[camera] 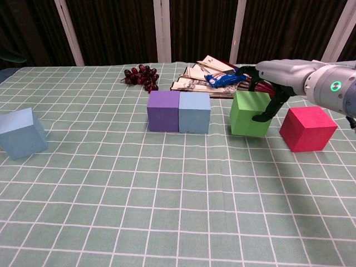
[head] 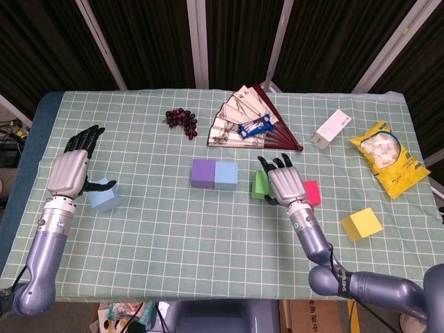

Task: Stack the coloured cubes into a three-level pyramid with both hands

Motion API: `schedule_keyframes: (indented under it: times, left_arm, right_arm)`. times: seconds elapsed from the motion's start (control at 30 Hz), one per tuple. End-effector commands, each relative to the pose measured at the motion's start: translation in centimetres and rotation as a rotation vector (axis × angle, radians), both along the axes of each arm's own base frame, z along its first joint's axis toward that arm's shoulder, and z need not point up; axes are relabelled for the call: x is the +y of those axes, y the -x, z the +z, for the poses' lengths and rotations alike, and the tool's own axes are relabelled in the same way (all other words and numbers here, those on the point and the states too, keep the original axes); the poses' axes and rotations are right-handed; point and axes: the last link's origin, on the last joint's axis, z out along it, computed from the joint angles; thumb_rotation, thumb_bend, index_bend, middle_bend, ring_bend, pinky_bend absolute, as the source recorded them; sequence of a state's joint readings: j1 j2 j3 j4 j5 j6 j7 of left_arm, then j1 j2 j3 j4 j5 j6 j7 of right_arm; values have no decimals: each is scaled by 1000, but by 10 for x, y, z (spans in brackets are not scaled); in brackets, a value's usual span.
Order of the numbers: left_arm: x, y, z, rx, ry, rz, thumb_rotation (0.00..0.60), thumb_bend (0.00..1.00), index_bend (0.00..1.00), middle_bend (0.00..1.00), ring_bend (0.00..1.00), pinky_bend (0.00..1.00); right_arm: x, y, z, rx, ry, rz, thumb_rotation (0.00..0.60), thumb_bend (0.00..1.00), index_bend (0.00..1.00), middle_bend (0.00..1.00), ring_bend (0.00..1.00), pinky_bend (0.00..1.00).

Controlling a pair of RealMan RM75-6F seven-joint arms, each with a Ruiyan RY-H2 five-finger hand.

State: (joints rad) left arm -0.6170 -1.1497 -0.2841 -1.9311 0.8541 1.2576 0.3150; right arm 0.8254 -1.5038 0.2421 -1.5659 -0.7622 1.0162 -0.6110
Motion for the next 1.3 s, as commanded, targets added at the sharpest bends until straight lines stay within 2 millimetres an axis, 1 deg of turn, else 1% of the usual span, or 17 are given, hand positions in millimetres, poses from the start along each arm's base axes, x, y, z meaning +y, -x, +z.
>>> schedule_keyframes:
  times: [0.03,0.23,0.67,0.9,1.3]
  left_arm:
    - [0,0,0,2,0,2,600,109,0,12,8,16]
    - [2,2,-1,6,-1,11,600,108,0,12,8,16]
    - [6,6,0,6,-7,26,600,109,0,12,8,16]
    - [8,7,3,-4,-13,32,600,109,0,12,8,16]
    - [9,8,3,-9,-8,35,600,109,0,12,8,16]
  right_arm:
    - [-3,-1,-2,2,-5,-2,600,321,0,372,158,0]
    - [-11,-5,-9,10,-15,11,600,321,0,372,160,0]
    - [-22,-14,-19,49,-19,48,600,320,0,372,160,0]
    - [-28,-21,-30,87,-35,57,600,321,0,372,160,0]
    - [-32,-23,-33,98,-31,51,600,321,0,372,160,0]
